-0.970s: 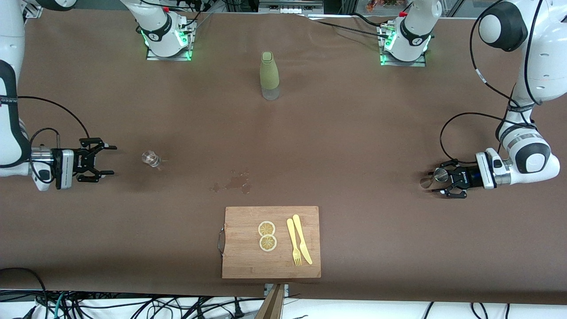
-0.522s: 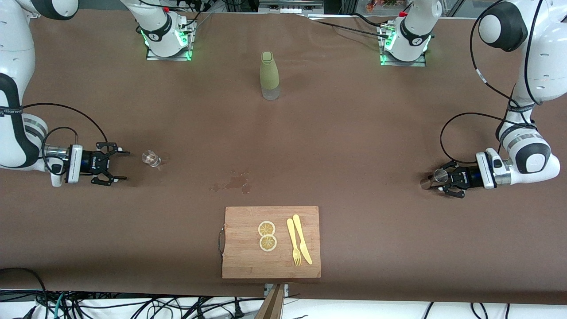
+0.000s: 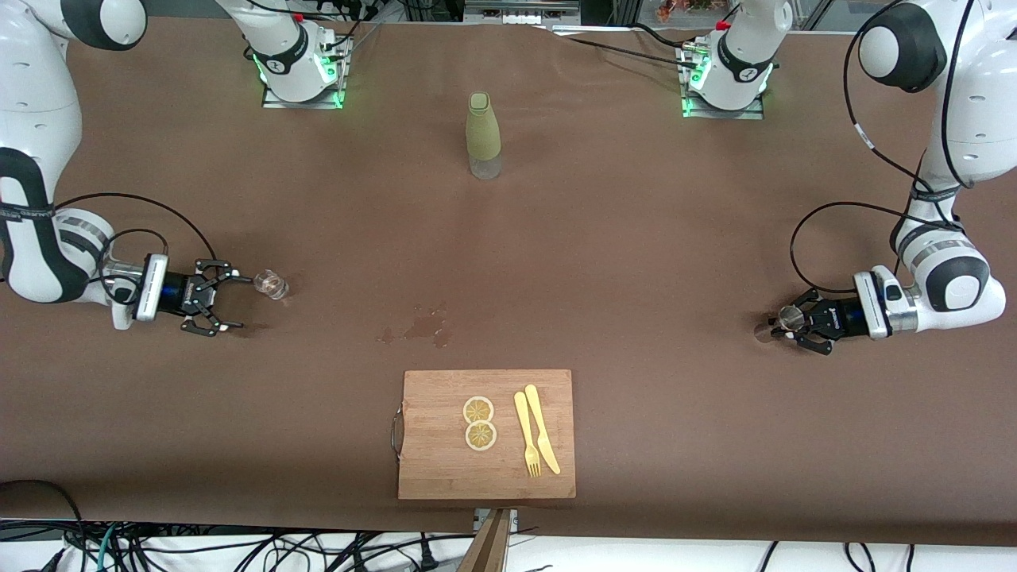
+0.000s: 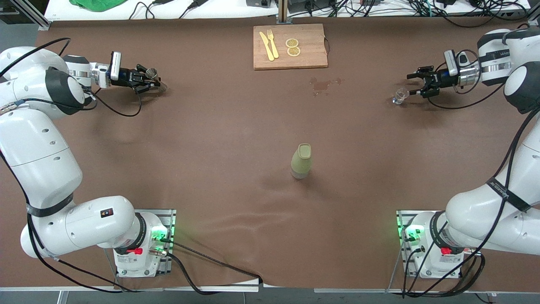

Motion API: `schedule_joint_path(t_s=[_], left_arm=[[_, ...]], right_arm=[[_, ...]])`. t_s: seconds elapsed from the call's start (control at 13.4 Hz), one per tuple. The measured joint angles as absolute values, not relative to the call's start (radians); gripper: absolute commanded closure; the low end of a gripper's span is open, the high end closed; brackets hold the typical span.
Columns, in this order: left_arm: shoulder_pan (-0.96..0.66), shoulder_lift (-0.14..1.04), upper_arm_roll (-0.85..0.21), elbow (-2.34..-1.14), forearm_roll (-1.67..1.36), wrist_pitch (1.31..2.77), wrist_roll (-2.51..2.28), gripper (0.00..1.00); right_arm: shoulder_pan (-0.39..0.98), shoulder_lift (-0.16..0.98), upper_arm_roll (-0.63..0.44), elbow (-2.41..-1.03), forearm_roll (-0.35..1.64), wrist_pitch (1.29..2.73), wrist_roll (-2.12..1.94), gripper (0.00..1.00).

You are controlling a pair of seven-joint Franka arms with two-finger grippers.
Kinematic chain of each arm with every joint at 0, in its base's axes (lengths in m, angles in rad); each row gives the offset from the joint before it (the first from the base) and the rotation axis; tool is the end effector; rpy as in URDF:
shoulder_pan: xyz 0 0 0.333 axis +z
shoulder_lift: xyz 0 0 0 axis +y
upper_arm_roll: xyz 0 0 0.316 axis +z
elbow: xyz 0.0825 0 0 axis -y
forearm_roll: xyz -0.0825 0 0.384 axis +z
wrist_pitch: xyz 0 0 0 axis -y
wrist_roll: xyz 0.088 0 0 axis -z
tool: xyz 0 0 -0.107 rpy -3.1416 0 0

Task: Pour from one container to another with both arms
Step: 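Reach the right gripper to the glass cup while the left gripper reaches the jigger, then grasp the glass cup with the right gripper while the left gripper grasps the jigger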

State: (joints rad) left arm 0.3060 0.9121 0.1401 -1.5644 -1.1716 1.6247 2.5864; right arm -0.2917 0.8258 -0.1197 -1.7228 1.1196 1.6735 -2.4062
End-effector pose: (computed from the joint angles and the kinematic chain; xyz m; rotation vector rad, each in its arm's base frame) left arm 0.6086 0.1766 0.1057 1.5467 -1.4795 1.0812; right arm 0.5759 -0.1525 0.1041 -1.6554 -1.3013 -0.8855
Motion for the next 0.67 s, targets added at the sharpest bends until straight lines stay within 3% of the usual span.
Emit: schedule_joint_path(t_s=[0.3,0.67], left_arm=[[0.306,0.894,0.141,-1.541,-1.165,1.625,2.571,1.0],[0.271,0.716,0.113,-1.535,-1.039,1.625,2.319,1.0]], right_arm=[[-0.292,0.836,-0.119,-1.771,1.121,1.66,-2.47,0.0],[-0.291,0.836,-0.119,-1.792,1.129,1.643,-2.501,0.0]])
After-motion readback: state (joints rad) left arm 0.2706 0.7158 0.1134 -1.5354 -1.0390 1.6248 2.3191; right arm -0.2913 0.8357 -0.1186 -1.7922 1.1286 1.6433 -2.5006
